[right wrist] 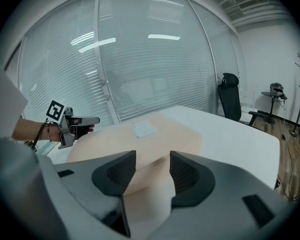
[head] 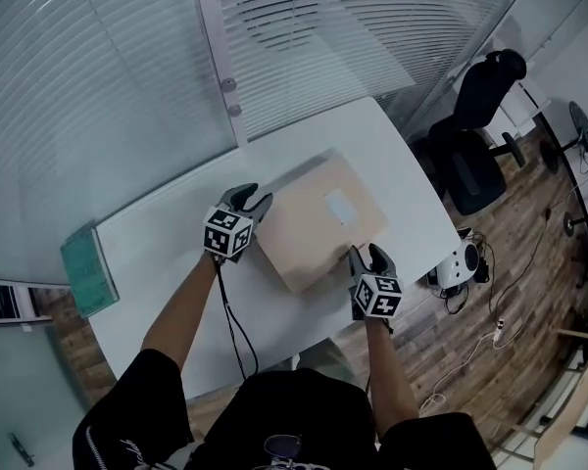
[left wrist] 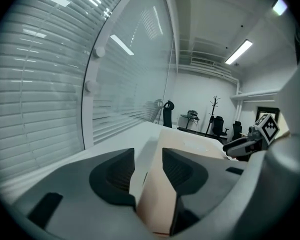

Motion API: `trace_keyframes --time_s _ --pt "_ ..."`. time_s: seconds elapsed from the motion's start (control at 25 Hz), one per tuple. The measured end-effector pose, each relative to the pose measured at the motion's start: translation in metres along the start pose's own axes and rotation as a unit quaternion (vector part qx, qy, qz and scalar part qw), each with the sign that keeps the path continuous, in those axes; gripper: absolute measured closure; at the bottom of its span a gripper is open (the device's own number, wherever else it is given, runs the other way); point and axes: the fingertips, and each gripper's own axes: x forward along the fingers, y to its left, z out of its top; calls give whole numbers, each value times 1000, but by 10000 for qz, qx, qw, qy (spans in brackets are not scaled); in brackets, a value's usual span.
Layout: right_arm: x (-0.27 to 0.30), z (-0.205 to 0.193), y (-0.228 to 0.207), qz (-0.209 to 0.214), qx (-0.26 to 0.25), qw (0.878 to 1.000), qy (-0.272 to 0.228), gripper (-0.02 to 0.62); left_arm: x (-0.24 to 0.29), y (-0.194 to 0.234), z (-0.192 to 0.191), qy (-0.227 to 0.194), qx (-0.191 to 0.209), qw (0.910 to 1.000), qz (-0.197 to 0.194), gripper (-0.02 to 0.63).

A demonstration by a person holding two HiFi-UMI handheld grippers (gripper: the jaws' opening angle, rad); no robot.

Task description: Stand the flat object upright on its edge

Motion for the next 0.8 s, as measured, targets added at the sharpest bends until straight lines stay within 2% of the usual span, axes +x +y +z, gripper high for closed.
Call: trace_keyframes --time_s 0.2,0.36,0.6,0.8 --pt "9 0 -7 224 138 9996 88 356 16 -5 -7 367 6 9991 -203 391" --pt "14 1 -11 387 193 9989 171 343 25 -7 -4 511 11 9983 -265 385" --pt "15 1 -12 535 208 9982 186 339 38 -10 -12 1020 177 9937 -437 376" --pt "18 1 -14 602 185 9979 178 339 46 -9 -15 1207 358 9908 -495 376"
